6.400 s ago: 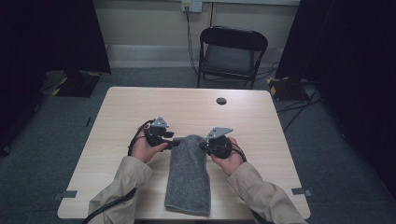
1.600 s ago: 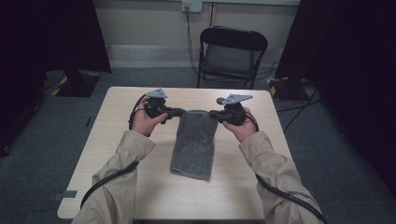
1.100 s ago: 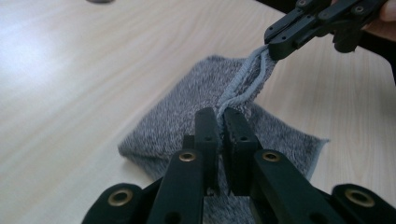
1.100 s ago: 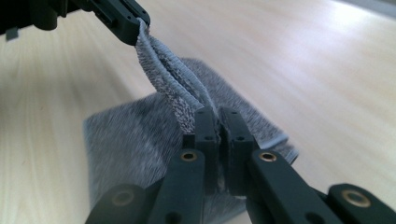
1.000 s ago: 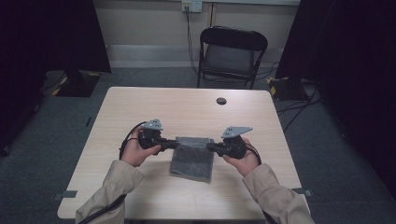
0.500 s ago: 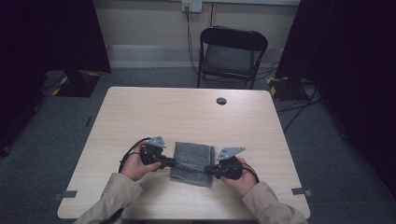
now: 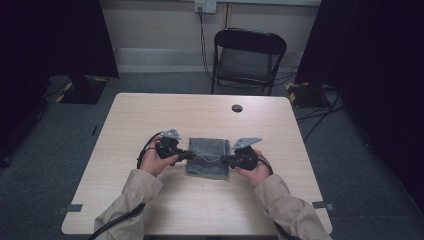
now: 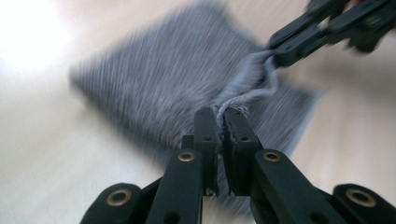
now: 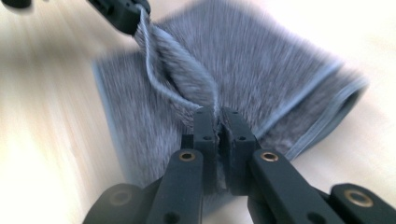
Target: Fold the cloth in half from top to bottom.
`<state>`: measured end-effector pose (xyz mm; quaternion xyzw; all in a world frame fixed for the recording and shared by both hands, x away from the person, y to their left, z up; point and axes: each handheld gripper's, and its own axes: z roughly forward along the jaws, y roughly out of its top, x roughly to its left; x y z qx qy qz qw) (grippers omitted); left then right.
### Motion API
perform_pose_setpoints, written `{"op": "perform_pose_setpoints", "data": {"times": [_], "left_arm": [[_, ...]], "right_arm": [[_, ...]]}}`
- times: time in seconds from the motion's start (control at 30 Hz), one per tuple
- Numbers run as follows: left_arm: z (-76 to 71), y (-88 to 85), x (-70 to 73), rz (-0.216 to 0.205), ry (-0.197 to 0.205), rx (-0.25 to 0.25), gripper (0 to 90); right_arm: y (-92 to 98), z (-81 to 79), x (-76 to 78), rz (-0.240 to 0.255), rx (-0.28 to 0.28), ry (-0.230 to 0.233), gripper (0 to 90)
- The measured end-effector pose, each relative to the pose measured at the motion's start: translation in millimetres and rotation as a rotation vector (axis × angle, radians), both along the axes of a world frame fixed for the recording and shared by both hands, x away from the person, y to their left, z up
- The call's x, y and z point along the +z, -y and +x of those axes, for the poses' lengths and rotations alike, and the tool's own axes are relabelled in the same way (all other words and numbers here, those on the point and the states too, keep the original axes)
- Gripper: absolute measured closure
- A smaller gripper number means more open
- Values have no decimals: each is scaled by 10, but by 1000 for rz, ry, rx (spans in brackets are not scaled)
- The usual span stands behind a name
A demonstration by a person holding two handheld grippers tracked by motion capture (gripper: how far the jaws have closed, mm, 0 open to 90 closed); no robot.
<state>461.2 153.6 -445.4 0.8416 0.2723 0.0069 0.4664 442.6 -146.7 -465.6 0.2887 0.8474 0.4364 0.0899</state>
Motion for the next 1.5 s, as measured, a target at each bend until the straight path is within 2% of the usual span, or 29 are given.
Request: {"op": "perform_pose_setpoints", "data": {"times": [0.03,0.07,0.13,0.17,0.2,0.27,0.33,0.37,0.43,0.53,0.6,0.7,0.77,0.8,0.83,0.87,0.93,1.0,1.07,1.1,1.13,1.2,1.23,1.27,1.3,1.37,1.43,1.47,1.5], "left_arm": [[-53,-13,95,-1,12,-26,849],[-97,-18,122,6,11,-40,847],[-246,-23,71,25,-10,-86,840],[-295,-24,19,36,-23,-99,839],[-377,-22,-102,59,-52,-117,839],[-484,-33,-321,89,-105,-134,838],[-510,-59,-460,125,-133,-119,830],[-502,-69,-460,114,-132,-115,828],[-488,-72,-394,104,-109,-95,824],[-480,-49,-284,86,-54,-89,806],[-450,-30,-275,103,-18,-72,758],[-412,-31,-338,108,-21,-72,752],[-418,-59,-376,76,-48,-85,747],[-426,-70,-387,94,-50,-90,706],[-437,-84,-390,110,-44,-94,649],[-447,-102,-385,108,-48,-96,584],[-467,-161,-331,81,-32,-74,442],[-471,-225,-253,53,-12,-47,395],[-466,-277,-164,-1,10,-24,332],[-461,-295,-134,-35,19,-6,335],[-454,-299,-121,-43,23,5,338],[-435,-259,-150,12,40,0,357],[-428,-226,-193,34,26,-14,383],[-422,-196,-243,53,3,-28,413],[-418,-176,-280,53,-6,-27,435],[-400,-146,-367,54,8,-37,441],[-375,-159,-412,68,19,-32,479],[-362,-182,-417,76,27,-26,527],[-346,-214,-418,64,40,-5,546]], "right_arm": [[31,-27,90,18,8,10,859],[77,-93,179,34,21,24,856],[130,-215,223,48,39,21,854],[145,-316,197,33,52,13,852],[145,-375,160,23,60,5,852],[116,-543,-10,-20,89,-38,850],[83,-652,-165,-54,108,-70,840],[67,-700,-243,-77,108,-73,840],[78,-707,-253,-54,99,-76,841],[107,-649,-113,-43,77,-38,843],[128,-600,-75,-48,64,-26,839],[143,-572,-127,-61,64,-30,828],[143,-608,-174,-59,79,-32,809],[141,-627,-194,-56,88,-39,775],[140,-644,-208,-63,90,-42,704],[144,-661,-209,-60,91,-43,642],[179,-695,-177,-31,81,-54,548],[219,-709,-135,-21,54,-51,448],[270,-700,-87,-4,33,-47,418],[289,-696,-66,11,32,-38,400],[305,-690,-44,12,23,-29,387],[320,-669,-22,8,-1,-21,374],[310,-660,-22,-3,-2,-9,381],[286,-652,-25,-8,11,-9,388],[247,-645,-31,-7,22,-6,390],[145,-634,-36,-11,55,3,407],[-39,-624,-35,-10,124,28,443],[-111,-622,-39,-17,146,34,449],[-206,-619,-52,-23,173,41,466]]}}
